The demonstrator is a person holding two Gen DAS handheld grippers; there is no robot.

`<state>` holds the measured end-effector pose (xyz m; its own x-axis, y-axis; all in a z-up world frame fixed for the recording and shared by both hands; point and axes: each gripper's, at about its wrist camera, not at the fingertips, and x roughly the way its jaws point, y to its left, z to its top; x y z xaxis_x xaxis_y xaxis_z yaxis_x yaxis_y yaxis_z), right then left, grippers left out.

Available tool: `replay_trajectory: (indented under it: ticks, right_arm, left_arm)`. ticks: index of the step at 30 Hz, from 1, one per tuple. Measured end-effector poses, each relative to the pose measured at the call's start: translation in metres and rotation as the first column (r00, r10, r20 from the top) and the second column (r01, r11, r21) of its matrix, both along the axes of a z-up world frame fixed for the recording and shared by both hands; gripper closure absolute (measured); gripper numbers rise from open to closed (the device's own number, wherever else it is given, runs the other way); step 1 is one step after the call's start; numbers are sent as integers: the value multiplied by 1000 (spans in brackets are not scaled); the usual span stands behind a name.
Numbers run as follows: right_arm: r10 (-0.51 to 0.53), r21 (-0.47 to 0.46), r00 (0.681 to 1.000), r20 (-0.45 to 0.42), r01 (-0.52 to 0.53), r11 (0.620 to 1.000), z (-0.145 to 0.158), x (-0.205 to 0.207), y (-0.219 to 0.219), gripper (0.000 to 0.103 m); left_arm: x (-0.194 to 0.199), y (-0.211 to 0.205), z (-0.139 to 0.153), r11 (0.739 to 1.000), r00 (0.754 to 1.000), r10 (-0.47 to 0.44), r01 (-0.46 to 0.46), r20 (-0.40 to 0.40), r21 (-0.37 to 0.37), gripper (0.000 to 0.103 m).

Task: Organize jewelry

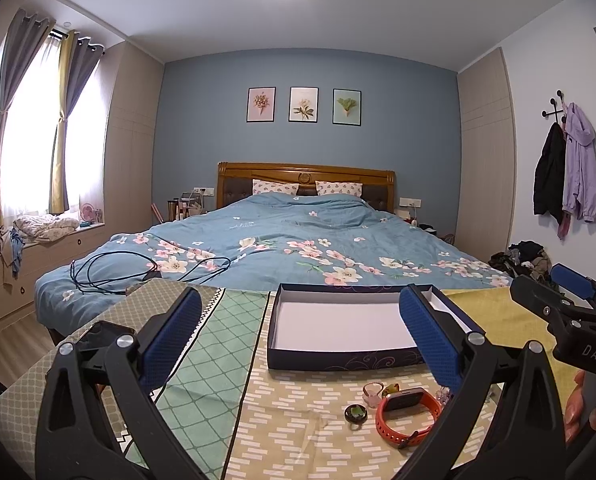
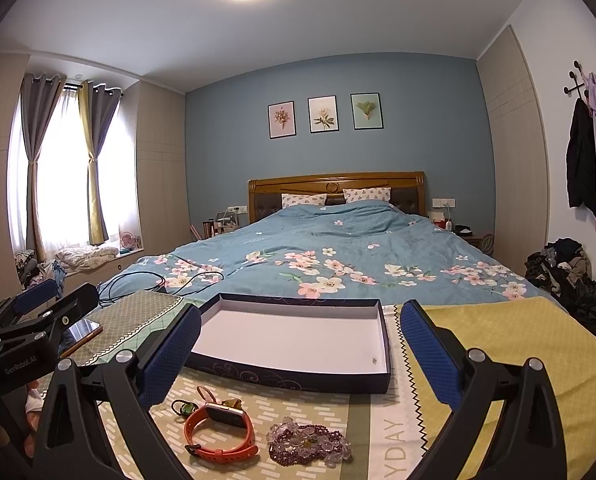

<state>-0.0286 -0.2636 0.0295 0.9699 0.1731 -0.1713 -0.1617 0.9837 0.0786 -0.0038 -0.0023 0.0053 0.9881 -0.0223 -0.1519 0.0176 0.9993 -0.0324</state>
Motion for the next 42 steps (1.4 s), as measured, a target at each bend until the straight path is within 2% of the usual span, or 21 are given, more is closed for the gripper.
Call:
replay_trajectory:
  ticks: [42]
  right_arm:
    - [15,10,1000,1,-15,1000,-6,5,1,7]
  left_arm:
    - [-2,4,-7,1000,1000,0,0,-8,-6,6]
